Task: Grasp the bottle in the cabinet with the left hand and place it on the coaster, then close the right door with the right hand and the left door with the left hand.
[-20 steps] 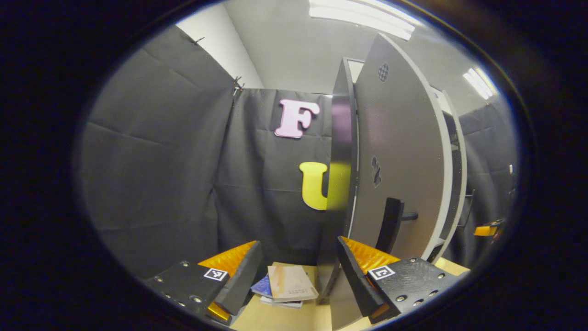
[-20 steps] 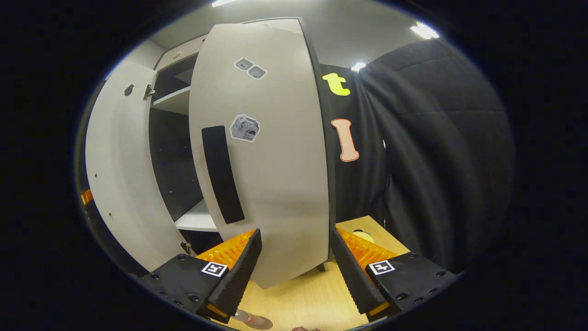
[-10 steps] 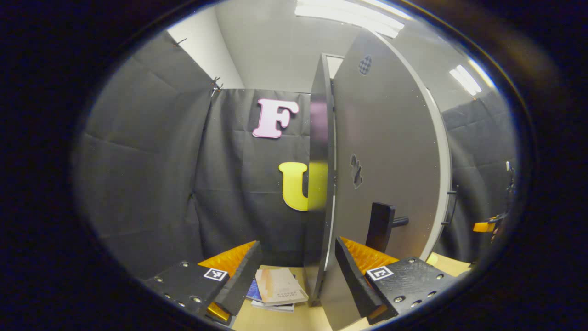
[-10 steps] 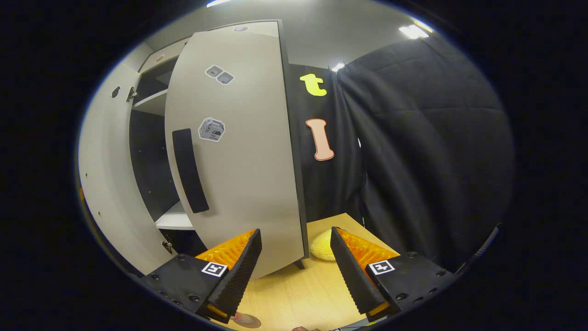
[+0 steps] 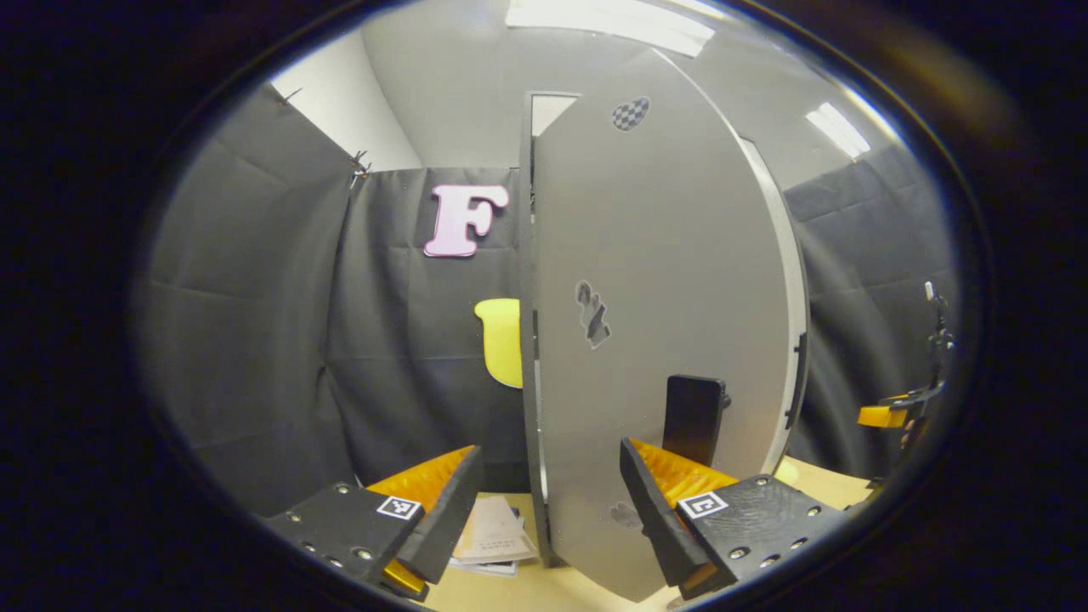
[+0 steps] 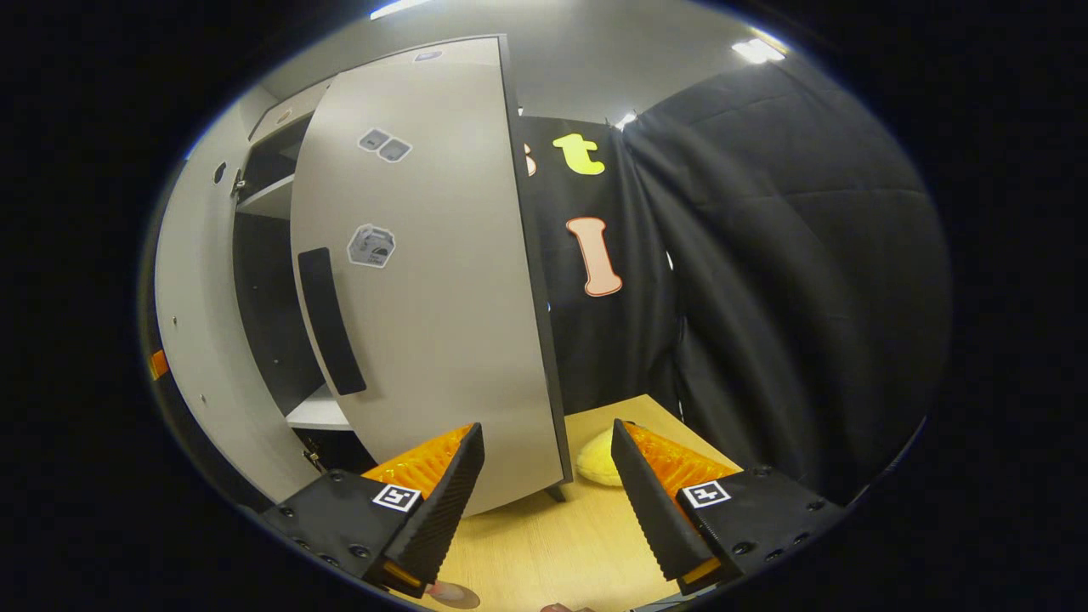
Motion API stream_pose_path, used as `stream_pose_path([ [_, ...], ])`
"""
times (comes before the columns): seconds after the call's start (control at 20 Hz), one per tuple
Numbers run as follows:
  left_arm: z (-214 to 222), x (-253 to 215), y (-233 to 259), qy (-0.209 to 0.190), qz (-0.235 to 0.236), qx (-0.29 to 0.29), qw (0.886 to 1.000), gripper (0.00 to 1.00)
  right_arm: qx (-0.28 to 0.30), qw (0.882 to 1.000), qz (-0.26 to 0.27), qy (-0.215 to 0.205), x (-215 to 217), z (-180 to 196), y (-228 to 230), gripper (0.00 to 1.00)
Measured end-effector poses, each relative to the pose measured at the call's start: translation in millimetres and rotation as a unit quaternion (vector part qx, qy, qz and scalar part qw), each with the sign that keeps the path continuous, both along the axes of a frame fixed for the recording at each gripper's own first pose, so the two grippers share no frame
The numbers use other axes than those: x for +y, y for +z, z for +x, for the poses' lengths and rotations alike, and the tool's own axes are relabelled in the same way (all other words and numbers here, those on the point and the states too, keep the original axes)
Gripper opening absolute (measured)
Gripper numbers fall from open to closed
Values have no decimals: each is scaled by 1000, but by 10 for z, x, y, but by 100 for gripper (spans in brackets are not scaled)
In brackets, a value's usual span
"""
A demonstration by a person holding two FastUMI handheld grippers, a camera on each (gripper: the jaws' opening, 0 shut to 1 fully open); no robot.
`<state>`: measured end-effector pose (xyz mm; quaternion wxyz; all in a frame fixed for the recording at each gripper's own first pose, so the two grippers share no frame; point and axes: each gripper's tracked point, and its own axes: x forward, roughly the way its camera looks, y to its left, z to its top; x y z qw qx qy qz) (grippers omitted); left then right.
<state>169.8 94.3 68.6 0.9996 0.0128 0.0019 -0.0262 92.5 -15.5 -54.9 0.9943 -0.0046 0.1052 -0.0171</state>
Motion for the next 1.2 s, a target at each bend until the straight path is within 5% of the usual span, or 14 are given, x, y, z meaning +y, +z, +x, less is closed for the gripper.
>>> stream_pose_path([
  [0.25, 326, -668, -15, -28, 11, 6, 1000, 88, 2, 1000, 2, -11, -231, 58, 29, 96],
  [0.3, 352, -735, -12, -24, 12, 3, 1000, 99, 2, 1000, 5, -14, -291, 63, 40, 96],
  [0.5, 291, -902, -5, -8, 15, -6, 1000, 99, -5, 999, 33, -31, -476, 19, 127, 96],
  [0.75, 115, -856, -30, 7, 4, -1, 1000, 99, -2, 999, 36, -22, -474, 90, 152, 96],
  [1.2, -336, -452, 209, 53, -36, -44, 997, 93, -59, 997, 16, 57, -11, 289, 608, 95],
])
